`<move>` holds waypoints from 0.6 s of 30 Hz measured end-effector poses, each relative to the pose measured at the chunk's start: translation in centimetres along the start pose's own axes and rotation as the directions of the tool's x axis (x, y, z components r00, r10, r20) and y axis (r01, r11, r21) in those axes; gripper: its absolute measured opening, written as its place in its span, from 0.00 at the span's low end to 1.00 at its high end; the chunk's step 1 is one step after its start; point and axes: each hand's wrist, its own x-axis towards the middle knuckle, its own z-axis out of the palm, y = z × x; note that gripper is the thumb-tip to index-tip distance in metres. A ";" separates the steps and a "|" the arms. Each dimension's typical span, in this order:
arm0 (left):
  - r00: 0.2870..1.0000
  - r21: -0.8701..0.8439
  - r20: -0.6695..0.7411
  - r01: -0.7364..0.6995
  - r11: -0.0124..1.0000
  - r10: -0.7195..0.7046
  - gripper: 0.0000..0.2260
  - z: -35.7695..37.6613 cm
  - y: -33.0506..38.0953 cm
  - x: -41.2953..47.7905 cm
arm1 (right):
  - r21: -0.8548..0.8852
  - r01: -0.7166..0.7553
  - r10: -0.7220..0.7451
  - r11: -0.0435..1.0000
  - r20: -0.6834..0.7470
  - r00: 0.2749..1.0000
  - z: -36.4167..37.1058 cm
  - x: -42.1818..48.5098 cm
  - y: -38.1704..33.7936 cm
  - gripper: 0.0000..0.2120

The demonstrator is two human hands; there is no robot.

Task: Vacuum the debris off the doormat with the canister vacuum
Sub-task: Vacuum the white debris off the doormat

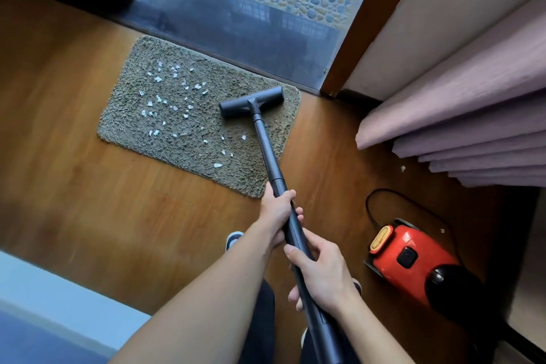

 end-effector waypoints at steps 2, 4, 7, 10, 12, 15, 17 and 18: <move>1.000 0.008 -0.003 -0.014 1.000 0.014 0.17 -0.5 1.9 1.1 | 0.009 0.009 -0.009 1.000 0.000 1.000 0.6 1.5 -1.3 0.12; 1.000 0.011 -0.006 -0.023 1.000 0.023 0.15 -0.9 3.8 2.1 | 0.012 0.025 -0.024 1.000 -0.002 1.000 1.1 2.9 -2.7 0.10; 1.000 0.015 -0.005 -0.010 1.000 0.010 0.13 -1.3 6.3 3.2 | 0.022 0.031 -0.031 0.999 -0.008 1.000 1.9 4.6 -4.5 0.08; 1.000 0.026 0.002 -0.004 1.000 0.004 0.10 -1.9 7.9 4.0 | 0.041 0.028 -0.028 0.999 -0.004 1.000 2.6 5.5 -5.8 0.08; 1.000 0.021 0.003 0.004 1.000 -0.004 0.10 -2.1 8.2 4.2 | 0.055 0.026 -0.026 0.998 -0.001 1.000 2.8 5.7 -6.0 0.09; 1.000 0.012 -0.004 0.019 1.000 -0.019 0.13 -2.0 7.7 3.7 | 0.050 0.027 -0.027 0.998 0.010 1.000 2.7 5.4 -5.5 0.09; 1.000 0.008 -0.005 0.027 1.000 -0.027 0.15 -1.9 6.7 3.1 | 0.048 0.024 -0.025 0.999 0.017 1.000 2.3 4.7 -4.8 0.11; 1.000 0.007 -0.008 0.028 1.000 -0.028 0.17 -1.9 6.0 2.9 | 0.044 0.022 -0.023 0.999 0.024 0.999 2.1 4.1 -4.4 0.12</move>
